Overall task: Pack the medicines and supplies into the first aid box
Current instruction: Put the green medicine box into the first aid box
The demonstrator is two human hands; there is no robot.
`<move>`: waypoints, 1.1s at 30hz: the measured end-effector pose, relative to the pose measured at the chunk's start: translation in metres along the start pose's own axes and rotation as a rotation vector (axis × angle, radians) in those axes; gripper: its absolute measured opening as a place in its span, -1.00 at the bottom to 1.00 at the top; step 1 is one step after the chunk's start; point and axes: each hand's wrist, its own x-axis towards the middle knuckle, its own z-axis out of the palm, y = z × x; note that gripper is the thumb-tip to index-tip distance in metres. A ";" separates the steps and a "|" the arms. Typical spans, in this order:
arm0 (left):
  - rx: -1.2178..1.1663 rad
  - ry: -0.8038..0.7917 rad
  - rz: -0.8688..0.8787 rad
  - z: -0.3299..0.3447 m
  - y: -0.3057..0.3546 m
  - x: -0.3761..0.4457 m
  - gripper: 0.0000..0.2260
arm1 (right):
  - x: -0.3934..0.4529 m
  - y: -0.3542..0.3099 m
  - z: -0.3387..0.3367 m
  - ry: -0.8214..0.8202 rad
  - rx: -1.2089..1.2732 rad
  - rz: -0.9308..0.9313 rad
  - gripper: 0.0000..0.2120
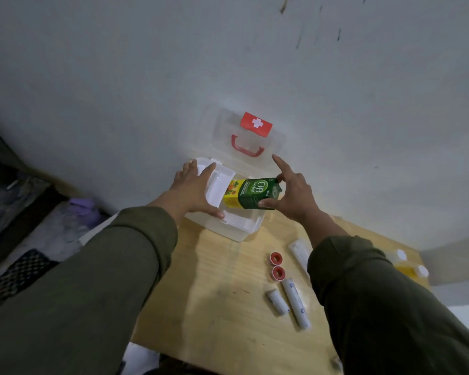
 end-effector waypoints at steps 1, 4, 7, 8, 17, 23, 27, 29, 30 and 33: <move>-0.004 0.004 -0.003 0.000 0.000 0.000 0.20 | 0.001 -0.001 0.006 0.004 -0.002 0.006 -0.01; -0.012 0.022 -0.011 0.002 0.000 0.000 0.21 | 0.004 -0.004 0.026 0.030 0.008 0.039 0.00; -0.016 0.023 -0.014 0.003 -0.001 -0.001 0.22 | 0.006 -0.009 0.043 0.055 -0.011 0.062 0.03; -0.014 0.024 -0.015 0.002 -0.001 -0.001 0.21 | 0.008 -0.011 0.047 0.060 -0.026 0.067 0.03; -0.029 0.044 -0.037 0.004 0.005 -0.007 0.17 | 0.011 -0.018 0.062 0.053 -0.144 0.116 0.00; -0.032 0.043 -0.043 0.005 0.006 -0.006 0.16 | 0.012 -0.025 0.072 0.035 -0.183 0.142 -0.08; -0.029 0.057 -0.041 0.006 0.005 -0.005 0.14 | 0.011 -0.024 0.072 0.086 -0.174 0.137 -0.20; -0.029 0.058 -0.040 0.006 0.005 -0.004 0.14 | 0.010 -0.026 0.072 0.197 -0.099 0.100 -0.32; -0.028 0.061 -0.039 0.007 0.004 -0.004 0.14 | 0.009 -0.028 0.072 0.265 -0.048 0.061 -0.37; -0.025 0.072 -0.038 0.008 0.003 -0.002 0.14 | 0.005 -0.040 0.075 0.327 0.252 0.003 -0.45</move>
